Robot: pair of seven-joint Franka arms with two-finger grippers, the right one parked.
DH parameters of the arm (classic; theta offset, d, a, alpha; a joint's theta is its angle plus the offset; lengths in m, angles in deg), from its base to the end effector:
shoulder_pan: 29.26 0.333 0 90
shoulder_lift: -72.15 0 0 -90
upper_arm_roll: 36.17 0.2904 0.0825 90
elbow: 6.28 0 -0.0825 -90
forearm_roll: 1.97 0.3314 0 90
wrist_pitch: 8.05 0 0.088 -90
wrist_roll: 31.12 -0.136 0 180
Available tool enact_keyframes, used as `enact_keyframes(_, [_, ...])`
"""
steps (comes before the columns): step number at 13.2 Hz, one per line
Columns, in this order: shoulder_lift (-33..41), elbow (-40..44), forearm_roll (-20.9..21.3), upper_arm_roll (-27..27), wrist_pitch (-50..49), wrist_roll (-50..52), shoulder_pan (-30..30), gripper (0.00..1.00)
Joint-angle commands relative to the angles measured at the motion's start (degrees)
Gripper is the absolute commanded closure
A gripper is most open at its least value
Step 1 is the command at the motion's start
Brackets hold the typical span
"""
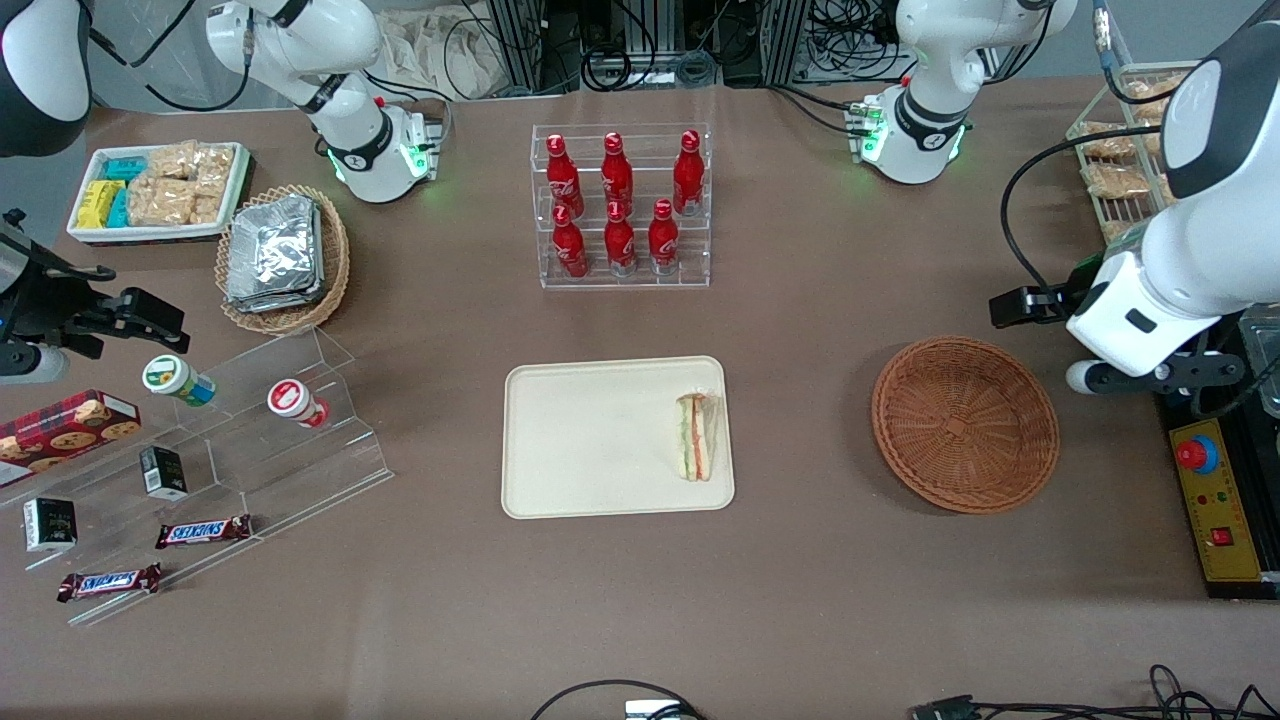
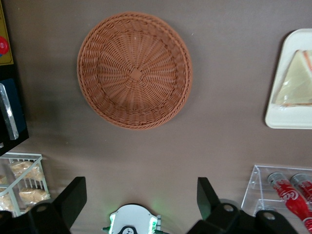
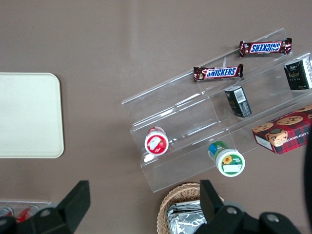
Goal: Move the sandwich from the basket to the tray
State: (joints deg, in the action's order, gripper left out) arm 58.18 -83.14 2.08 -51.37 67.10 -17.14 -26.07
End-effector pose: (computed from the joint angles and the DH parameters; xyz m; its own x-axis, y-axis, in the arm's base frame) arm 0.5230 -0.0838 0.5215 0.9662 0.0501 -0.2528 0.0332 -0.9970 -0.0705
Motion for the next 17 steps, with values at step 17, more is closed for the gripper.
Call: enact_keyframes(17, [15.65,-22.12,1.23,8.16,16.71,-13.28,-4.07,0.01])
